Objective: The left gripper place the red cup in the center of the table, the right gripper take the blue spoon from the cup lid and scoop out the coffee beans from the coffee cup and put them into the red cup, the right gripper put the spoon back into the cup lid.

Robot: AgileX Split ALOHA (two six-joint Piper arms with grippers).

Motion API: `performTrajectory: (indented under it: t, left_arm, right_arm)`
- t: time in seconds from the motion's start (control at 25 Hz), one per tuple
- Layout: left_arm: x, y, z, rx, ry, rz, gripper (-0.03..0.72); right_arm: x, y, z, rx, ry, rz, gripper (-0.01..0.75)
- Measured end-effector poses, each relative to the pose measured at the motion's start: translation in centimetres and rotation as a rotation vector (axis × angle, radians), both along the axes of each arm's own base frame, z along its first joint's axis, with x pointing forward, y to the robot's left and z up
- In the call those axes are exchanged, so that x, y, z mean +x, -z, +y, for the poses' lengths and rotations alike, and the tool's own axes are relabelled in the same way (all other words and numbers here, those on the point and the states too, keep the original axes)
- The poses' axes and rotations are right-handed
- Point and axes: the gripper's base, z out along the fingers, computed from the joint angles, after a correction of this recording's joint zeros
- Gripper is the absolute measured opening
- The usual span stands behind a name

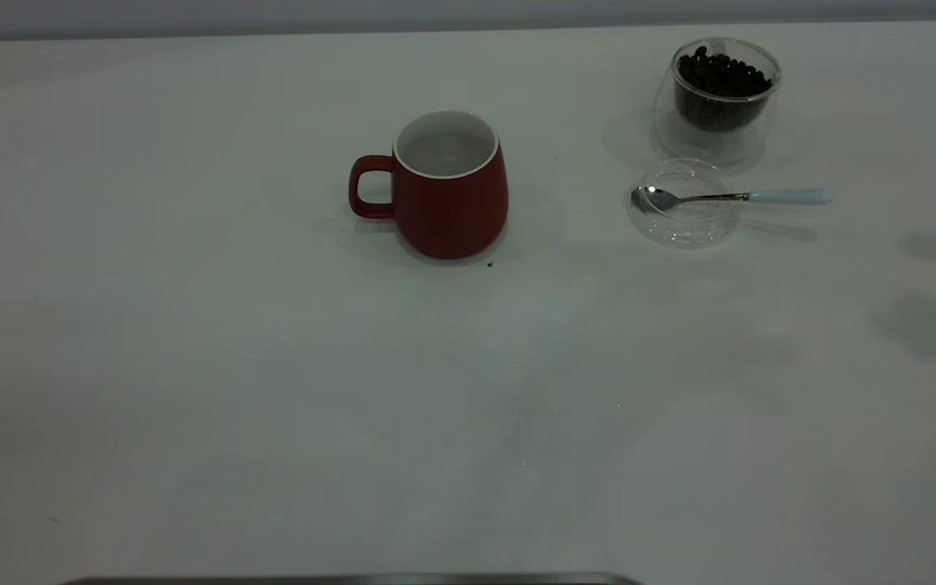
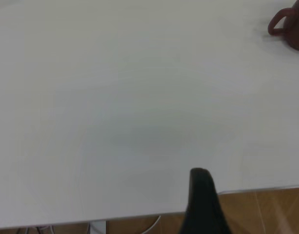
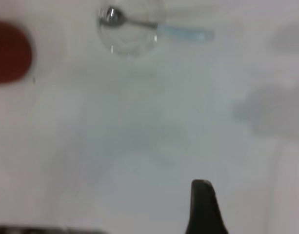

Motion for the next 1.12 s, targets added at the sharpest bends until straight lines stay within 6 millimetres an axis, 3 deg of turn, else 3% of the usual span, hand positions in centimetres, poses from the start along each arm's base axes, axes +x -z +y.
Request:
performTrajectory:
  t: [0.2,0.4,0.6,0.88,1.12]
  left_arm:
    - [0.0,0.0,0.0,0.000,0.000,0.000,0.586]
    - [0.0,0.0,0.0,0.001,0.001,0.000,0.586]
    - [0.0,0.0,0.0,0.001,0.001,0.000,0.586]
    - [0.0,0.0,0.0,0.001,0.001,0.000,0.586]
    - [0.0,0.0,0.0,0.001,0.001,0.000,0.586]
  right_arm:
    - [-4.0,-4.7,3.4,-0.029,-0.142,-0.041,0.548]
    - [-8.4,-6.4,5.6,-0.018,-0.234,-0.062,0.548]
    - [-13.2,-6.4,5.3,-0.032,-0.204,-0.086,0.548]
    - [-19.1,-7.9,3.5,-0.210,-0.215,-0.228,0.548]
    - [-24.0,-6.0,2.6,-0.279,-0.193,-0.365,0.548]
